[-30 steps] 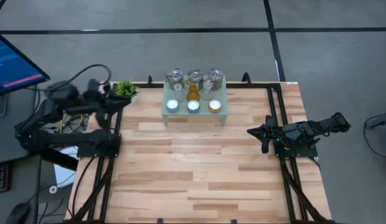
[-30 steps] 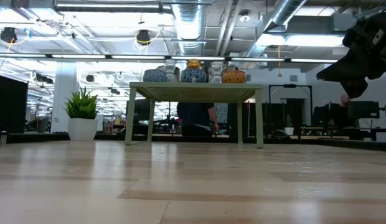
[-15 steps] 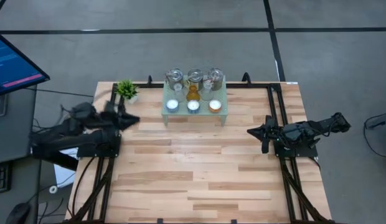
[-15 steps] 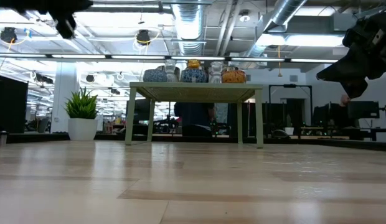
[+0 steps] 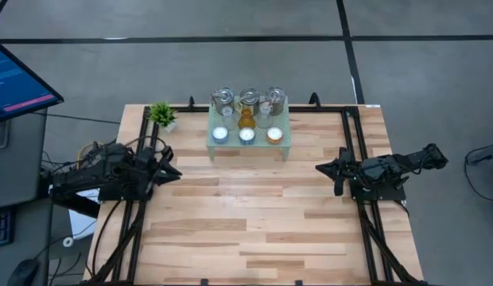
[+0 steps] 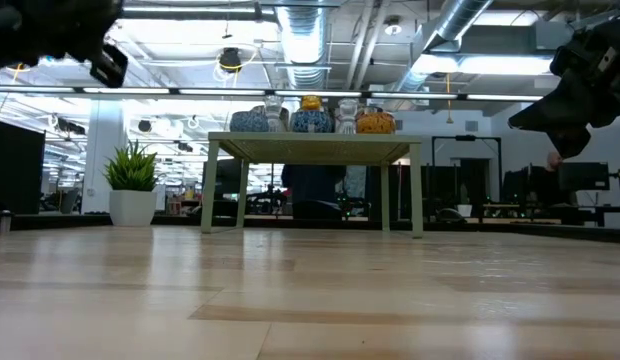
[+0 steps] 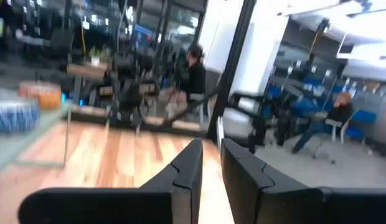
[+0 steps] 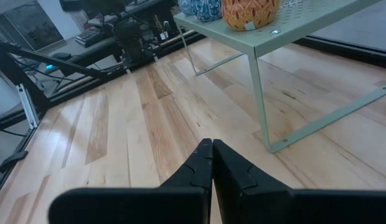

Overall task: Pick & Place candle stick holders
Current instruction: Return to Home Position

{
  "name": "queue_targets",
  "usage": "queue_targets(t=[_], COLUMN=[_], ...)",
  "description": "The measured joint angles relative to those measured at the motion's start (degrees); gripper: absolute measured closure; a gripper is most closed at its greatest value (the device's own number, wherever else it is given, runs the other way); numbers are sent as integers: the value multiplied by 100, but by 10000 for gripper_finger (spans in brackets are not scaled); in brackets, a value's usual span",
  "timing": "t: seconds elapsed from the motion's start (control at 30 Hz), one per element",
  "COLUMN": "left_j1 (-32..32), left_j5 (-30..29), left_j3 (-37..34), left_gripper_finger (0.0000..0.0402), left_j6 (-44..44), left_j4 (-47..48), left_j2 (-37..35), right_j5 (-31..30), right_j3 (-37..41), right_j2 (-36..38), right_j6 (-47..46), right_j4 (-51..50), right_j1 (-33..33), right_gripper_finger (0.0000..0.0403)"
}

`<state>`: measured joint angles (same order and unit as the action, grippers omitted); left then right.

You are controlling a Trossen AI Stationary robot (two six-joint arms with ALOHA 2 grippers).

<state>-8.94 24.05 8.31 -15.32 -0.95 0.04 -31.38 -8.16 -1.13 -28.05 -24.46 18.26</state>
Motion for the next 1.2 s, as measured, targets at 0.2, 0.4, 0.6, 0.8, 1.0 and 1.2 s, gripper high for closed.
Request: queue_targets(t=[0.2,0.4,0.6,0.8,1.0,1.2], left_j1=[6,5,6,6,4,1], left_j5=[-13,-6,-4,-2,-1,-2], left_j3=[-452,-794,-794,-794,-797,-797], left_gripper_finger=[346,344,347,347,347,347], left_j6=[-55,-577,-596,-596,-597,-598], left_j4=[-311,-318,-341,-345,-358,-350], left_j2=[30,90,380,646,889,627], right_j5=[-2,0,0,0,0,0], right_j3=[0,0,0,0,0,0], right_j2=[0,0,0,0,0,0], right_j6=[0,0,0,0,2,1], right_j4=[-13,-22,-29,-31,-34,-36], right_j1=[-1,-2,-2,-2,-2,-2], right_gripper_finger=[403,403,403,403,403,403])
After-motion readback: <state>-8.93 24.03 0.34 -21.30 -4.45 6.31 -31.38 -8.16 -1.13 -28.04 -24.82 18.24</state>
